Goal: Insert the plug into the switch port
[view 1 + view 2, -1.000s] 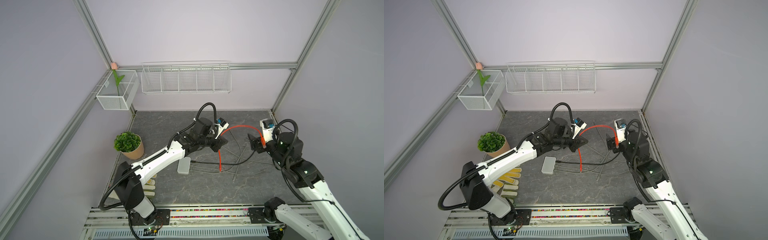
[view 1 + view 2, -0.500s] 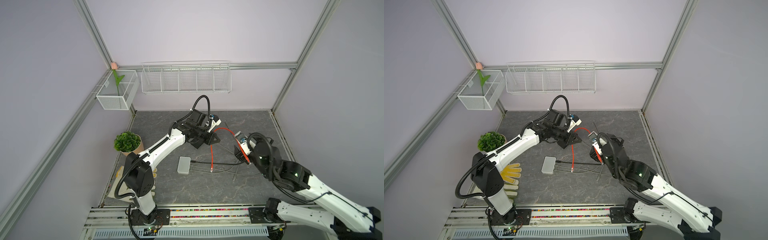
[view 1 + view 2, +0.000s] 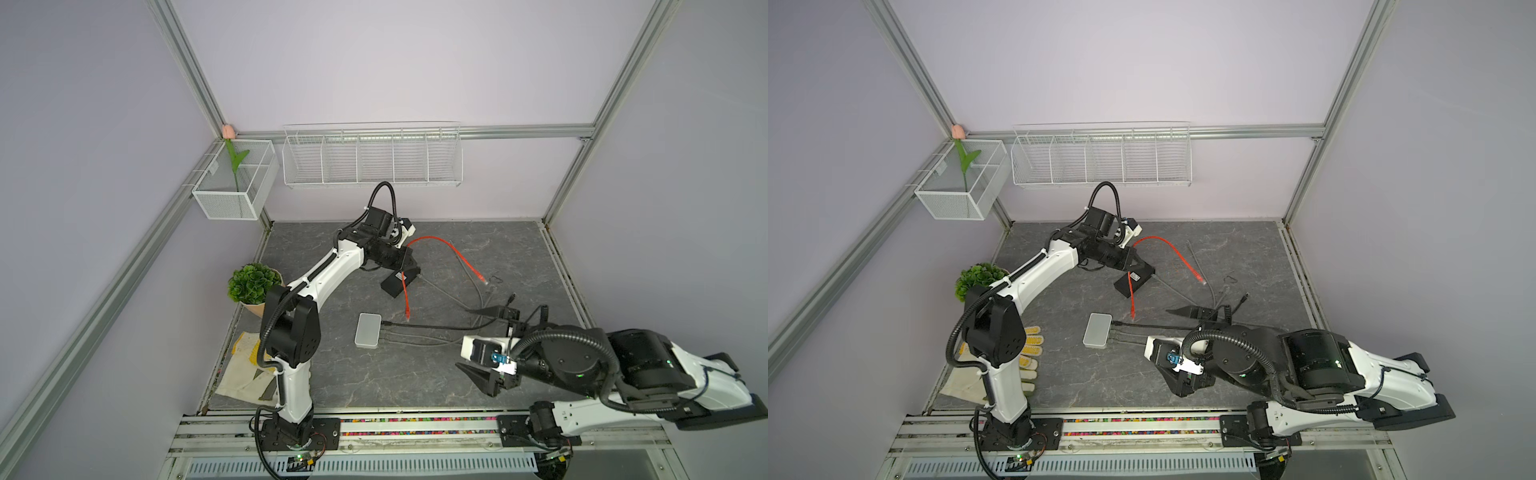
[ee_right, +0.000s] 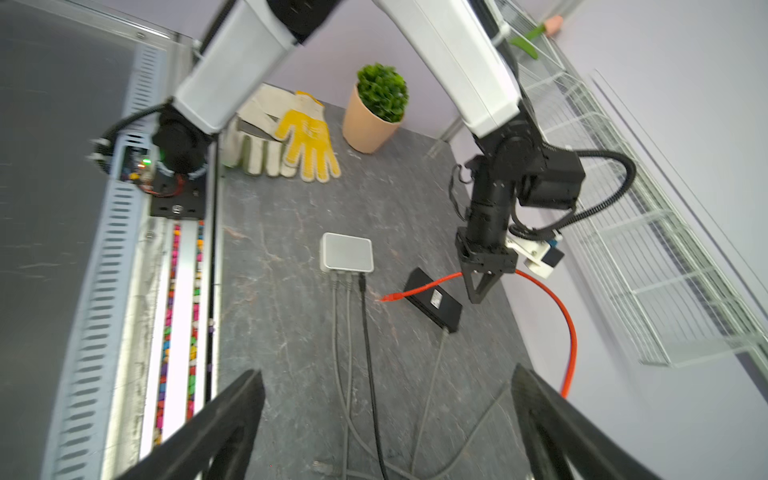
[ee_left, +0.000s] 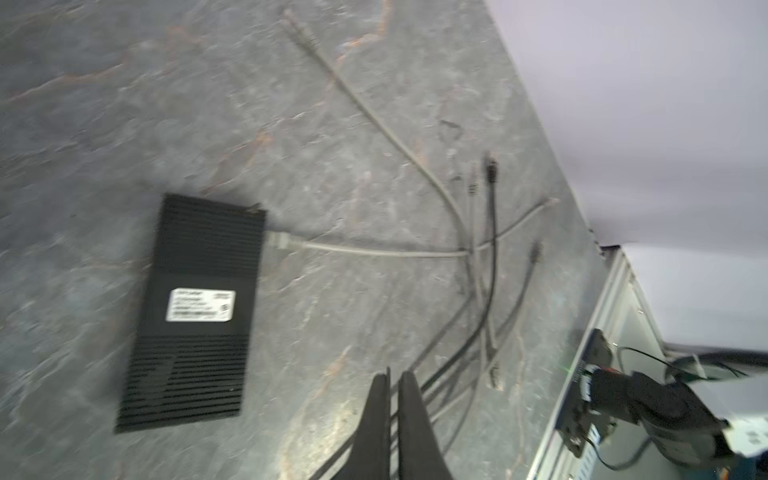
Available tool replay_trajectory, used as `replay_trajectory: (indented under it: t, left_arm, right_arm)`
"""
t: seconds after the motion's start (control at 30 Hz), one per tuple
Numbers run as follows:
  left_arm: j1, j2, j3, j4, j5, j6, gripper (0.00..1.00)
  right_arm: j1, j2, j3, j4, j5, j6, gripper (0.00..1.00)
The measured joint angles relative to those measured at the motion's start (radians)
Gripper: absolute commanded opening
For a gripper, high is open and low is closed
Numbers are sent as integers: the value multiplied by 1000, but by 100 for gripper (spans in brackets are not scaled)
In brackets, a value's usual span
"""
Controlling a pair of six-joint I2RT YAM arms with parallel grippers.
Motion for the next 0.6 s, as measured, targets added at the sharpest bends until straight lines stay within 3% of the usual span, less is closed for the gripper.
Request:
replay_trajectory:
  t: [0.23,0.5,0.6]
  left_arm:
    - [-23,5,3,-42,-60,1,0]
    - [-119,32,98,-151,-129,56,0]
    - [-153,33,98,-188,-153,75,0]
  right_arm:
    - [-7,-66,-107,74,51,-134,89]
    - [-279,148,-295,193,-119,-404,89]
    - [-321,219,-288,184,-164,-486,93]
